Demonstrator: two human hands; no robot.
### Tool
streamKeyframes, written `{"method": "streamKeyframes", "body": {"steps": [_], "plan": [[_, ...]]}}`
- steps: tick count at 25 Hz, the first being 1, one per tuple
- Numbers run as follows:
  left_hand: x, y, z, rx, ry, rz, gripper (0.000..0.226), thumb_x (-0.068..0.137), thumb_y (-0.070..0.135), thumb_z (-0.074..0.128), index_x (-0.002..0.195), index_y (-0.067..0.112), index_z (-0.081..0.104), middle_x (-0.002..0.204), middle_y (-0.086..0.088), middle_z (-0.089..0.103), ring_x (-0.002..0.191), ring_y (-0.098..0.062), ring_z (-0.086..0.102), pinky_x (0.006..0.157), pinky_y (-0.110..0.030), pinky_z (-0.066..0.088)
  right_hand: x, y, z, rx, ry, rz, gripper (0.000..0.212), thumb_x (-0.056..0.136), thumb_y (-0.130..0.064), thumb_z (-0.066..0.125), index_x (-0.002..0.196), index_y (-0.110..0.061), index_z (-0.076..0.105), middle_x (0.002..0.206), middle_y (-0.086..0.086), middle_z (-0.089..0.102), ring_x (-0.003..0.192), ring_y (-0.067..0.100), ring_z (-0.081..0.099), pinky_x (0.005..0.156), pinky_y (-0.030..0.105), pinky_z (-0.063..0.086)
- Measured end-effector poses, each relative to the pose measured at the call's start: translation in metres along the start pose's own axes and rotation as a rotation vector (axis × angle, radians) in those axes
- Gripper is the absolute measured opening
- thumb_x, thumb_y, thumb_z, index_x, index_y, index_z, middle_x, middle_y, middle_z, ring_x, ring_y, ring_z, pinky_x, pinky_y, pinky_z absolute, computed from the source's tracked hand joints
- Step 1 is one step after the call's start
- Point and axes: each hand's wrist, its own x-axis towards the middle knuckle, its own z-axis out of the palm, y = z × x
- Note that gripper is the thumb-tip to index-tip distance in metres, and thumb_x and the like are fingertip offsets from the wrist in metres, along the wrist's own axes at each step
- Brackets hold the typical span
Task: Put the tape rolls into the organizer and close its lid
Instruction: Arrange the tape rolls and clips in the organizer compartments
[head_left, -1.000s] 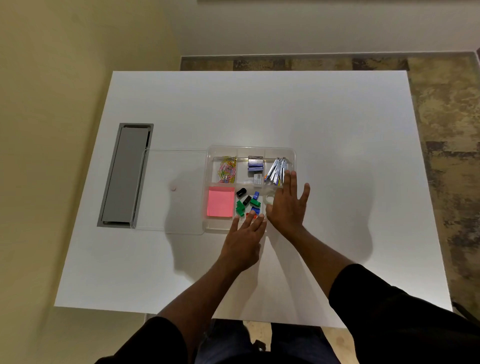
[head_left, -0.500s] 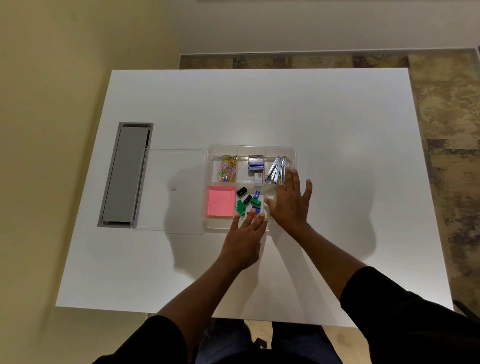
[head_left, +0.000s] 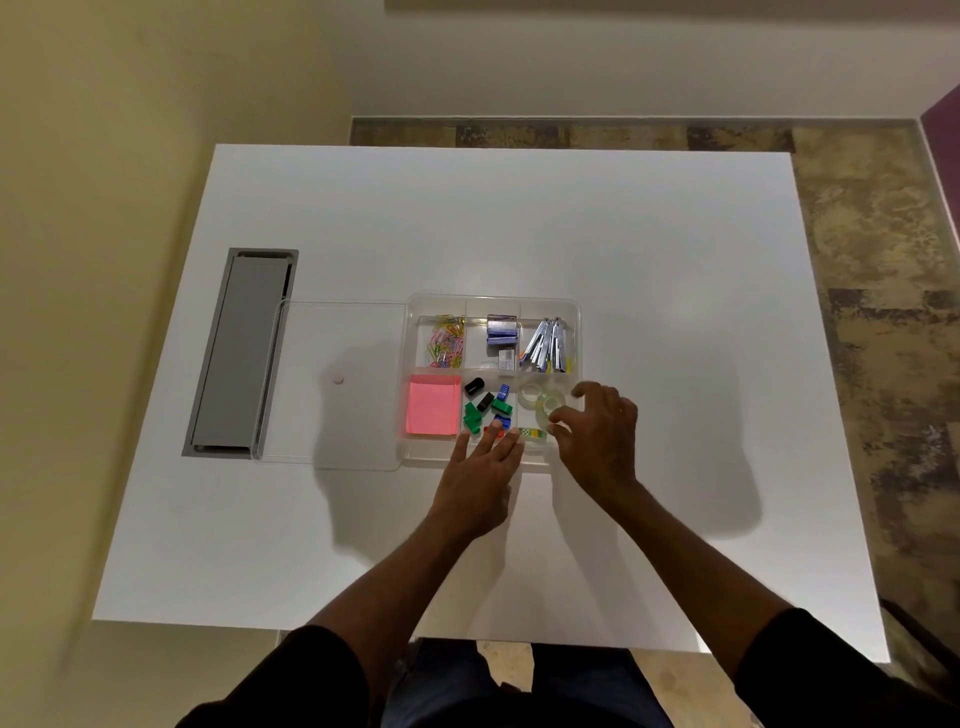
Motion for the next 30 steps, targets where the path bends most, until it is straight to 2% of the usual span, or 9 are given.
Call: {"method": "streamKeyframes", "body": {"steps": [1, 3, 6, 8, 15, 20, 24, 27, 30], "plan": [[0.000, 0.000, 0.000, 0.003, -0.002, 0.000, 0.079, 0.106, 0.021, 0.059, 0.171, 0.020, 0.015, 0.182, -0.003, 0.011, 0.170, -0.026, -0.001, 0.134, -0.061, -0.001, 0.002, -0.004, 0.000, -0.030, -0.005, -0.047, 0.015, 0.089, -0.030, 0.088, 0.101, -0.022, 0.086, 0.108, 0.006, 0.073, 0.104, 0.027, 0.065, 0.088, 0.042, 0.050], [0.000, 0.000, 0.001, 0.005, -0.005, -0.003, 0.079, 0.106, 0.021, 0.059, 0.171, 0.021, 0.015, 0.182, -0.002, 0.010, 0.170, -0.026, -0.001, 0.135, -0.062, 0.000, 0.008, -0.010, -0.001, -0.052, -0.080, -0.132, 0.019, 0.095, -0.034, 0.081, 0.110, -0.023, 0.085, 0.097, 0.004, 0.074, 0.093, 0.024, 0.064, 0.081, 0.038, 0.049], [0.000, 0.000, 0.001, 0.005, -0.004, -0.006, 0.079, 0.106, 0.021, 0.058, 0.172, 0.021, 0.013, 0.183, -0.002, 0.009, 0.170, -0.026, -0.002, 0.135, -0.061, -0.001, 0.019, -0.014, -0.001, -0.125, -0.230, -0.239, 0.026, 0.102, -0.041, 0.070, 0.122, -0.027, 0.080, 0.107, 0.002, 0.077, 0.103, 0.022, 0.065, 0.091, 0.036, 0.049], [0.000, 0.000, 0.001, 0.006, -0.005, -0.006, 0.078, 0.107, 0.022, 0.057, 0.172, 0.021, 0.013, 0.182, -0.002, 0.008, 0.170, -0.026, -0.003, 0.134, -0.061, -0.003, 0.023, -0.014, 0.000, -0.150, -0.288, -0.266, 0.028, 0.103, -0.042, 0.067, 0.122, -0.025, 0.080, 0.110, 0.002, 0.077, 0.105, 0.020, 0.066, 0.094, 0.036, 0.052], [0.001, 0.000, 0.000, 0.011, -0.005, -0.006, 0.078, 0.107, 0.022, 0.058, 0.172, 0.022, 0.014, 0.182, -0.002, 0.009, 0.170, -0.027, -0.003, 0.133, -0.059, -0.004, 0.026, -0.011, 0.001, -0.118, -0.283, -0.206, 0.021, 0.103, -0.033, 0.069, 0.114, -0.022, 0.082, 0.105, 0.001, 0.080, 0.098, 0.018, 0.068, 0.092, 0.034, 0.055], [0.000, -0.001, 0.001, 0.012, -0.004, -0.008, 0.079, 0.106, 0.020, 0.059, 0.172, 0.022, 0.014, 0.182, -0.001, 0.010, 0.170, -0.026, -0.002, 0.134, -0.060, -0.002, 0.025, -0.007, 0.002, -0.123, -0.318, -0.216, 0.023, 0.105, -0.023, 0.064, 0.122, -0.024, 0.081, 0.112, 0.002, 0.082, 0.104, 0.021, 0.070, 0.095, 0.035, 0.053], [0.001, -0.001, 0.001, 0.005, -0.009, -0.002, 0.079, 0.106, 0.020, 0.059, 0.172, 0.022, 0.014, 0.182, -0.002, 0.010, 0.170, -0.026, -0.002, 0.135, -0.062, 0.001, 0.020, -0.001, 0.002, -0.093, -0.273, -0.205, 0.023, 0.105, -0.019, 0.065, 0.120, -0.023, 0.081, 0.109, 0.001, 0.083, 0.099, 0.021, 0.070, 0.091, 0.034, 0.055], [0.000, -0.002, 0.001, 0.005, -0.012, 0.004, 0.079, 0.106, 0.020, 0.059, 0.171, 0.021, 0.015, 0.182, -0.002, 0.010, 0.170, -0.027, -0.002, 0.136, -0.063, 0.003, 0.014, 0.009, -0.003, -0.023, -0.125, -0.147, 0.015, 0.099, -0.014, 0.073, 0.107, -0.017, 0.085, 0.097, 0.005, 0.084, 0.087, 0.024, 0.069, 0.078, 0.036, 0.056], [0.000, -0.002, 0.002, -0.002, -0.010, 0.002, 0.078, 0.106, 0.020, 0.059, 0.171, 0.021, 0.016, 0.182, -0.002, 0.010, 0.170, -0.026, -0.001, 0.136, -0.063, 0.004, 0.014, 0.016, -0.007, -0.004, -0.023, -0.097, 0.013, 0.092, -0.012, 0.081, 0.105, -0.013, 0.084, 0.102, 0.006, 0.083, 0.088, 0.027, 0.071, 0.072, 0.038, 0.057]]}}
